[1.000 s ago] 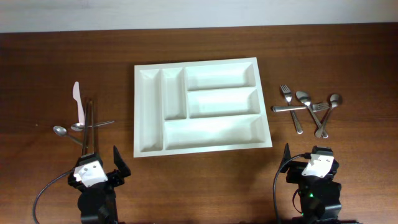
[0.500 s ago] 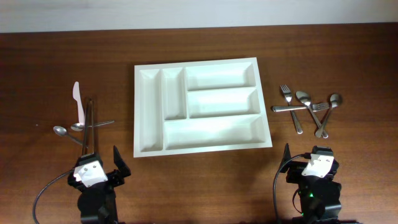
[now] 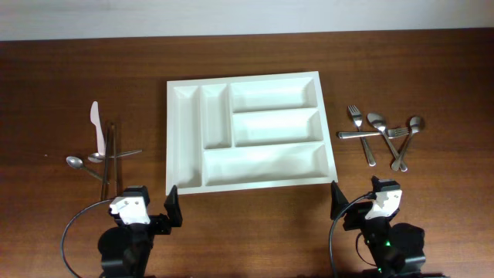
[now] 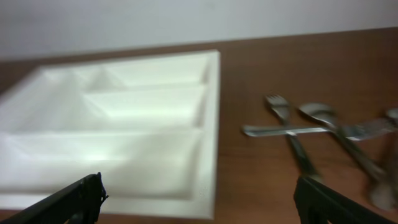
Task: Pack container
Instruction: 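Raise both grippers from rest and move the right gripper toward the cutlery, then lower the right gripper onto a spoon in the right pile and grasp it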
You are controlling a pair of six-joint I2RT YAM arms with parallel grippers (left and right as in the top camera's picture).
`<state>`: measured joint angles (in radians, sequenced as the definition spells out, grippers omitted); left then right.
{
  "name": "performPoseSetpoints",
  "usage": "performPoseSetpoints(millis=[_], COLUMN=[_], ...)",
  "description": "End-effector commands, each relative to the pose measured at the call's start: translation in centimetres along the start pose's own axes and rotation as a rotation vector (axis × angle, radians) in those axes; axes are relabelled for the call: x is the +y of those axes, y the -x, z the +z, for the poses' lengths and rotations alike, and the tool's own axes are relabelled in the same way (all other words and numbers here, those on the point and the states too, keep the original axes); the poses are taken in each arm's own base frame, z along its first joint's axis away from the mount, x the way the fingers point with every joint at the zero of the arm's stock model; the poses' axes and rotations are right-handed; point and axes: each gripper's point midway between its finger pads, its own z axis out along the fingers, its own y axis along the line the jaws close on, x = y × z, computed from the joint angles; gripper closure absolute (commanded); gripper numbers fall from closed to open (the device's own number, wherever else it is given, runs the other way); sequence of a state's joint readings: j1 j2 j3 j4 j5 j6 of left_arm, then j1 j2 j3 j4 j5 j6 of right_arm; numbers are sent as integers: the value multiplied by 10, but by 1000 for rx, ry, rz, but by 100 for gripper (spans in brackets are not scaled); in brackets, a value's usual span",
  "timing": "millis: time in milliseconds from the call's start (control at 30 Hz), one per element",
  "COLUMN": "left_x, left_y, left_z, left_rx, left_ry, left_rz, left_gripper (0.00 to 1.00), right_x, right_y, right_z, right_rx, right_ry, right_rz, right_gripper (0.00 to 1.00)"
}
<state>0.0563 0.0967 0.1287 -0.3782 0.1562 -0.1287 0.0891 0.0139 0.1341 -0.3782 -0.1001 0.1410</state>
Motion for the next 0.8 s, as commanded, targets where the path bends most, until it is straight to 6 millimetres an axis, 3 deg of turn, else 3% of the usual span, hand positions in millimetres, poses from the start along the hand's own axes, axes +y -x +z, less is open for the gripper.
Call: performPoseSetpoints(millis=[0,167,267,433,600,767], left_x=[-20,-3,-1,11,23,38], left_y=[46,105,117,121,113,100], left_z=[-17,-38,-33,-6,28,56], left_rx=[-86,-152,-84,67,211,319], left_ry=[-76,77,106,165,201,229], left_rz=[-16,20,63,69,87,72], left_gripper=[1,1,1,1,1,1], right_x=[17,23,8,-12,-38,-80], right_y=[24,70,91,128,164,174], right_z=[-8,-24,-27,-14,16,60], right_rx=[-53,-95,-33,124,279,457], right_ry=[89,76,-36,-192,-360,-455], right_rz=[79,3,11,-62,-109,-78], right_gripper=[1,1,1,1,1,1])
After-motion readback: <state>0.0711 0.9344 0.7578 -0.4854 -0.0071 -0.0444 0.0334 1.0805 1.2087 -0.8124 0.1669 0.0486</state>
